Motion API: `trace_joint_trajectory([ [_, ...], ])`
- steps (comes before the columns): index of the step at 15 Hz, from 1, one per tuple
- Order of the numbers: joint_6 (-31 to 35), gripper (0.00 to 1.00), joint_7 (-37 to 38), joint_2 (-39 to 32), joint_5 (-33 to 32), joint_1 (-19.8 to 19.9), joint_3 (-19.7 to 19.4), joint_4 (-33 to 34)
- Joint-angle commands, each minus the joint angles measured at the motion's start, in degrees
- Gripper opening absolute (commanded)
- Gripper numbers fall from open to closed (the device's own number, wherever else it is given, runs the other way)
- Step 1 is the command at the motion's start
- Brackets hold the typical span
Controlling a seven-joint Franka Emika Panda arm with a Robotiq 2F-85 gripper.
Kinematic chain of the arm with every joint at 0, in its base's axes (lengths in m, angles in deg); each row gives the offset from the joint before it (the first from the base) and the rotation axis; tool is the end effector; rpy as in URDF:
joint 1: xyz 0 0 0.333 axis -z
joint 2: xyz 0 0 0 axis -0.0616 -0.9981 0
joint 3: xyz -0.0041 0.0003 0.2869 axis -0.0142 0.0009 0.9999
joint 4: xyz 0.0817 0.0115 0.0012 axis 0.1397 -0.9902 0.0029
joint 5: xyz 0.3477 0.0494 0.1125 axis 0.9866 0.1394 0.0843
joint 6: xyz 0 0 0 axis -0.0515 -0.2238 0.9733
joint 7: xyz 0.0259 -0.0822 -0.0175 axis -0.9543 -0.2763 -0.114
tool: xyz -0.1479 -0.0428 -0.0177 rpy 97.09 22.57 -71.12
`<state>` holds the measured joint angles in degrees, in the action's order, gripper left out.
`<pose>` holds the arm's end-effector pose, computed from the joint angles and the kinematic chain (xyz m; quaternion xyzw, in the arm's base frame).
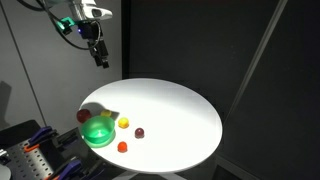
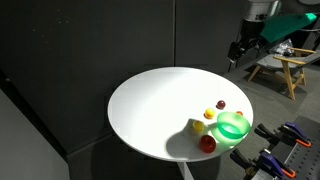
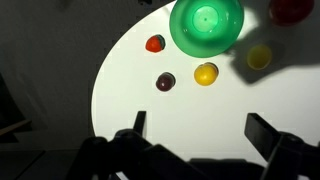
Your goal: Pick up the yellow plastic fruit on the right and put it in the green bowl
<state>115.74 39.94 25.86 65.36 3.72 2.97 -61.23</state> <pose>0.3942 0.0267 0.3638 0.9793 -0.1400 0.0625 0.1321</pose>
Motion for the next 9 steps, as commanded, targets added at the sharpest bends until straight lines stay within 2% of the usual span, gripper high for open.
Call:
trace_joint_trajectory([
  [1, -0.27, 1.00, 0.55, -0.17, -0.74, -1.45, -1.38, 0.12],
  [9, 3.17, 1.00, -0.58, -2.81, 1.13, -3.71, -2.84, 1.70],
])
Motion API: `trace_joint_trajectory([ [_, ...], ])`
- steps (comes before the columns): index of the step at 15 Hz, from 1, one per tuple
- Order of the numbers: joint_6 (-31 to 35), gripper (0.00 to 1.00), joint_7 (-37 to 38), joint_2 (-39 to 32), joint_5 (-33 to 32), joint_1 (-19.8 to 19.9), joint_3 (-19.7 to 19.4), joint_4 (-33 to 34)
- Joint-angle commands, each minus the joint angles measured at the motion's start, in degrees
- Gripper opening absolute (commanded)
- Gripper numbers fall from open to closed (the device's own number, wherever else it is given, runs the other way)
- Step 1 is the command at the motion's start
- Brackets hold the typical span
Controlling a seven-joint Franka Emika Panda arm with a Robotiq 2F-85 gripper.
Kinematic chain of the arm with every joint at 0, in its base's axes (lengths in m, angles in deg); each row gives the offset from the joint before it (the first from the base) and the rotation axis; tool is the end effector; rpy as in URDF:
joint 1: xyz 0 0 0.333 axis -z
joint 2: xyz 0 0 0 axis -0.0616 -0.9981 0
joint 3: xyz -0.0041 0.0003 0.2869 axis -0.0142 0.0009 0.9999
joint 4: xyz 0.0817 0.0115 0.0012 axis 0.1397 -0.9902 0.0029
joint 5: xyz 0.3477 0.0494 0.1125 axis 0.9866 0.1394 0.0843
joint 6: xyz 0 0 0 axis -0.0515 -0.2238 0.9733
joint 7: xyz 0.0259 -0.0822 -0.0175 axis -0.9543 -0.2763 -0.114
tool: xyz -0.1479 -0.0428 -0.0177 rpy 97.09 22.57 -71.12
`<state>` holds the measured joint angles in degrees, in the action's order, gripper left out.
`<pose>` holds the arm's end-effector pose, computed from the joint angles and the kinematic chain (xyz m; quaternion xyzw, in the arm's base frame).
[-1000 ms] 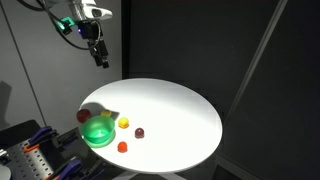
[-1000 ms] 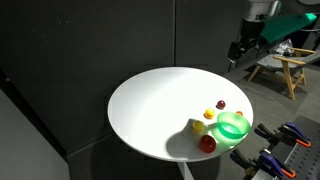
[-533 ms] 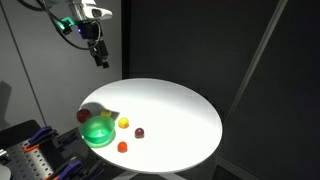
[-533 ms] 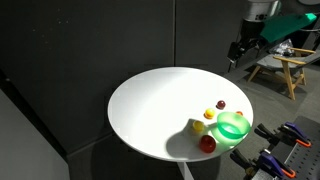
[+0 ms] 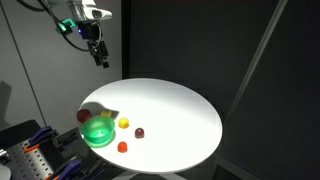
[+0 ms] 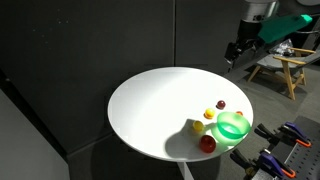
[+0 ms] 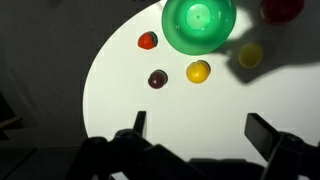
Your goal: Pick up the yellow plastic fruit on the right and put it in the green bowl
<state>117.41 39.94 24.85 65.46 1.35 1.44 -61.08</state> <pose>0.3989 0.0352 0.3614 0.9819 -0.1294 0.0692 0.1198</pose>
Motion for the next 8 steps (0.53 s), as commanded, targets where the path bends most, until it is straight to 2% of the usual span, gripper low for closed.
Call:
trace_joint_trajectory([
  [1, 2.37, 1.00, -0.84, -2.48, 1.43, -1.68, -1.56, 1.85],
  [8, 6.51, 1.00, -2.34, -9.39, 4.60, -2.72, -3.71, 5.35],
])
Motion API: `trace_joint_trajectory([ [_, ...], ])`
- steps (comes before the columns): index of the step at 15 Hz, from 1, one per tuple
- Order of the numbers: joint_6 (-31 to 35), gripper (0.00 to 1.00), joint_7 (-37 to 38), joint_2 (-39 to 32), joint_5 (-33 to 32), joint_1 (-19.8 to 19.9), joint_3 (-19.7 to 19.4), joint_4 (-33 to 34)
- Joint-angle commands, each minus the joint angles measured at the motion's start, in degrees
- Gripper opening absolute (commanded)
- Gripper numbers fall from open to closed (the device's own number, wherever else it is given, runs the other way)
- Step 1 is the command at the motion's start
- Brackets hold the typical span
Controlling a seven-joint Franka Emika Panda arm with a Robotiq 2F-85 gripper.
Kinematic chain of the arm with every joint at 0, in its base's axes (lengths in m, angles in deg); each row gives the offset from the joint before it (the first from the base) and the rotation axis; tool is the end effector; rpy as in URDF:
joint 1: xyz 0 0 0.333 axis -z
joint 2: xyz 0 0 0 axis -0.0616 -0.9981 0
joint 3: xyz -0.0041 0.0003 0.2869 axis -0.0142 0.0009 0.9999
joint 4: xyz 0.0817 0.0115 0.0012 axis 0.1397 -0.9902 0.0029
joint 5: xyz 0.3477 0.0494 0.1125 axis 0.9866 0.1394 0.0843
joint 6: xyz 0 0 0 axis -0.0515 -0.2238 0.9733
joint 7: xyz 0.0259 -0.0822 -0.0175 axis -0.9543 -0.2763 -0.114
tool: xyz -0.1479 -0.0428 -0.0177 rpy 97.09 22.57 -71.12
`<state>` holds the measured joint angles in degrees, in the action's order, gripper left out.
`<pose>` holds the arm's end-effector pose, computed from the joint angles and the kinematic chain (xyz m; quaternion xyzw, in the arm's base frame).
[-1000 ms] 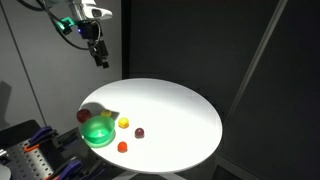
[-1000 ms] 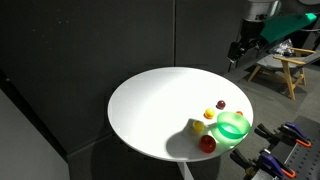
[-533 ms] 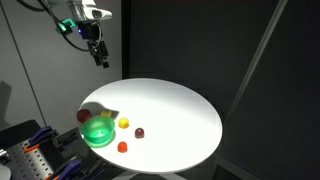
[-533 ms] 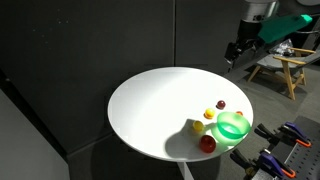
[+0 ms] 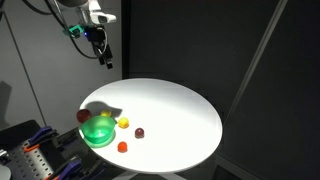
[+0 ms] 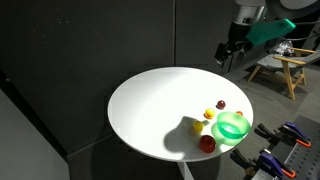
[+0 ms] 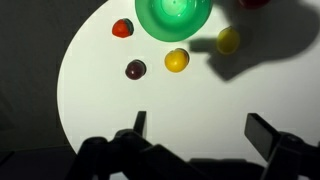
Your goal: Pick up the yellow plastic fruit on the right and put it in the green bowl
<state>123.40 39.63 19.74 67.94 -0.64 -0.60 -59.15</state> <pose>0.4238 0.0466 0.3505 0.9851 -0.1292 0.0844 0.0761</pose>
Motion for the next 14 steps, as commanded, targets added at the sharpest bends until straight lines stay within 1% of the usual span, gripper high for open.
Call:
trace_joint_trajectory([
  [1, 0.80, 1.00, -2.20, -5.56, 2.35, -0.70, -1.92, 4.20],
  [10, 2.40, 1.00, -2.45, -17.14, 2.53, -1.71, -4.32, 12.59],
  [14, 5.67, 1.00, -0.56, -20.20, -0.23, -2.26, -5.32, 13.63],
])
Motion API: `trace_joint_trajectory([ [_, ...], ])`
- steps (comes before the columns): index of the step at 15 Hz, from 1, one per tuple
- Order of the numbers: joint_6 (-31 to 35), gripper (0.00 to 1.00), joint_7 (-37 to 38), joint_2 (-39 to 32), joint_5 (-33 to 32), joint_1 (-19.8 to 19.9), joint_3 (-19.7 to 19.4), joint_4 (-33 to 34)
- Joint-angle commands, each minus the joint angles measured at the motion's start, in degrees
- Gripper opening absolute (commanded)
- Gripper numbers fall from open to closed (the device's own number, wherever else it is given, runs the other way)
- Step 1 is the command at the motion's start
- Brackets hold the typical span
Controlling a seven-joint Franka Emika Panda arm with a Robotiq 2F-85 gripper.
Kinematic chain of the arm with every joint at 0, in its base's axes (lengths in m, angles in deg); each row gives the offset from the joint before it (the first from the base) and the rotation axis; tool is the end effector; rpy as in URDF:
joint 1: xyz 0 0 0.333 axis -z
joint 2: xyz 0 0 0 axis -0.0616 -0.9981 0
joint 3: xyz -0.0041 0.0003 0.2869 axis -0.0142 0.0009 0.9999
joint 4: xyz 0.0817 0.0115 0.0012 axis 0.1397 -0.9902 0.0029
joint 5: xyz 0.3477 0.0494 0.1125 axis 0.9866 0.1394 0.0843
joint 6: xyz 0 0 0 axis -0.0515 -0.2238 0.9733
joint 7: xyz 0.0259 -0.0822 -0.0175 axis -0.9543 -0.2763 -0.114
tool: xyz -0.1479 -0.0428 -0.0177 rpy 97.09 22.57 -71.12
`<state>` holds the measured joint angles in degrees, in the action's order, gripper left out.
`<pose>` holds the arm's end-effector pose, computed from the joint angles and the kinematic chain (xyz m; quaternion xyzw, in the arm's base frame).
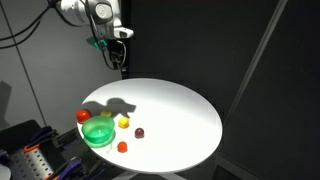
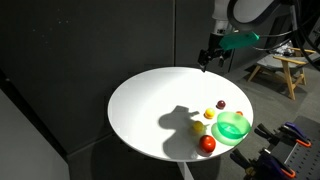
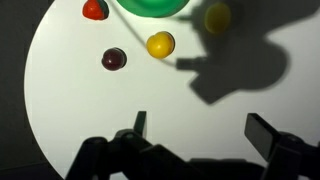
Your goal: Pick up the yellow plastic fruit on the right and put it in the green bowl
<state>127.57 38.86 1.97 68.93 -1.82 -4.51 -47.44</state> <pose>0.4954 0.0394 0.3061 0.9870 -0.1432 0.0593 0.0420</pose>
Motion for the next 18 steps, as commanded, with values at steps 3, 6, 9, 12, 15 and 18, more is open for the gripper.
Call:
trace_joint_trajectory([
  [3, 3.10, 1.00, 0.24, -3.83, -1.54, -1.59, -2.30, 1.57],
  [6, 3.84, 1.00, 0.22, -4.61, -1.76, -2.04, -3.17, 0.90],
  [9, 5.10, 1.00, 0.56, -5.53, -2.94, -2.34, -3.87, 0.08],
  [12, 5.44, 1.00, 0.61, -6.43, -3.45, -2.80, -4.51, -0.41],
  [15, 5.85, 1.00, 0.91, -7.03, -3.90, -3.20, -5.05, -1.47],
  [18, 7.29, 1.00, 0.03, -7.33, -2.64, -3.34, -5.45, -3.03],
])
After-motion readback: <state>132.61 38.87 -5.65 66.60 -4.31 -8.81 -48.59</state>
